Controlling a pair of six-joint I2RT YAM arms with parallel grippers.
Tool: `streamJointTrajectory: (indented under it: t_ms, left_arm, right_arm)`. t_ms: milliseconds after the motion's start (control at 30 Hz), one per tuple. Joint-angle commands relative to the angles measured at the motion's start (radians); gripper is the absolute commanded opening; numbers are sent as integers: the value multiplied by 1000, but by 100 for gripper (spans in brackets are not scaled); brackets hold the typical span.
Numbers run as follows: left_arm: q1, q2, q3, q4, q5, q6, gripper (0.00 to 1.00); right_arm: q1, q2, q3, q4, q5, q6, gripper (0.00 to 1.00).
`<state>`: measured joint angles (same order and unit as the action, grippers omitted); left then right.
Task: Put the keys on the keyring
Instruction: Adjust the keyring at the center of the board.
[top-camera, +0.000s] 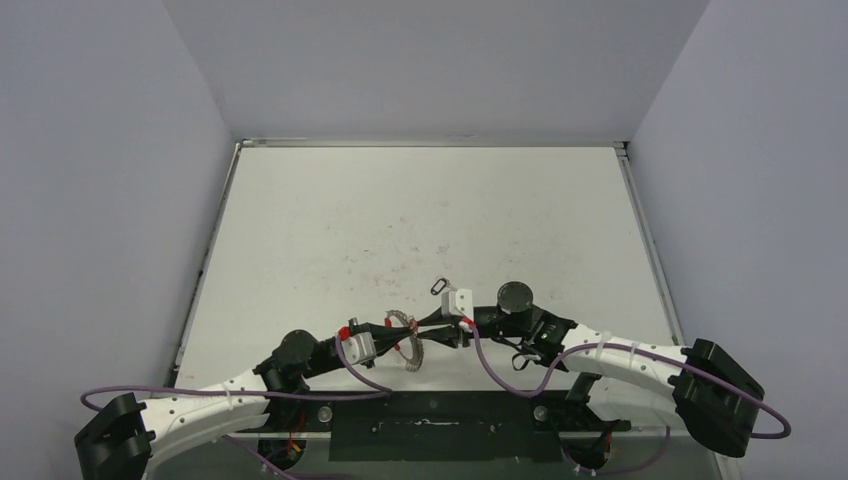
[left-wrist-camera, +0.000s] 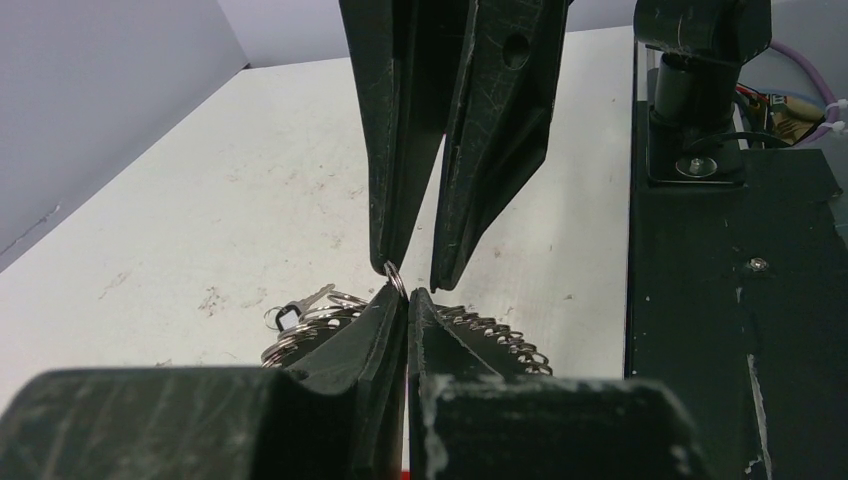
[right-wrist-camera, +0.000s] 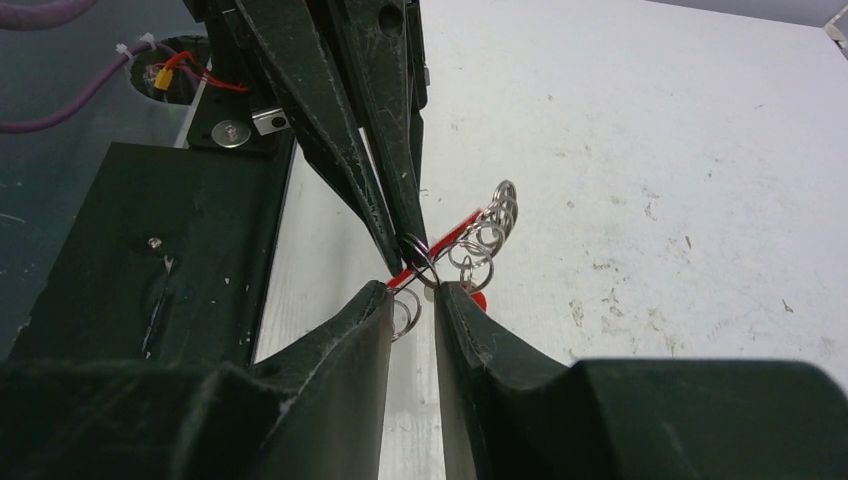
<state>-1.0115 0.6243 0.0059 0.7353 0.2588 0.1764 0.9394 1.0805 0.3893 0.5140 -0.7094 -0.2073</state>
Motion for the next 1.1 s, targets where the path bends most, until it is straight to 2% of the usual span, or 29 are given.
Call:
streamJointTrajectory:
  t_ms: [0,467,633,700,800,833,933,1033,1067]
  left_arm:
    - [-1,-15,-43,69,23,-9,0]
    - [-1,-26,-43,59,23,-8,0]
    - [-1,-26,-42,62,23,-7,0]
    - [-1,-26,-41,62,23,-6,0]
    - [-1,-27,-42,61,22,-7,0]
    - [-1,-27,-43,60,20,-8,0]
    - [-1,-32,-44,50,14,-7,0]
    - [-1,-49,-41,15,-2,-6,0]
    - [-1,-56,-39,-4,-13,-6,6]
  right_arm:
    - [15,33,60,78,-20,8,24]
    - [18,17,50,70,32,9,27]
    - [18,26,51,96,-2,18,26]
    - [19,34,49,117,-19,26,23]
    - [18,43,52,143,-45,37,2]
    - [18,44,54,138,-49,37,0]
    - [19,36,61,97,-51,32,0]
    - [19,9,86,-26,-32,3,0]
    - [18,-1,103,-95,-20,-13,0]
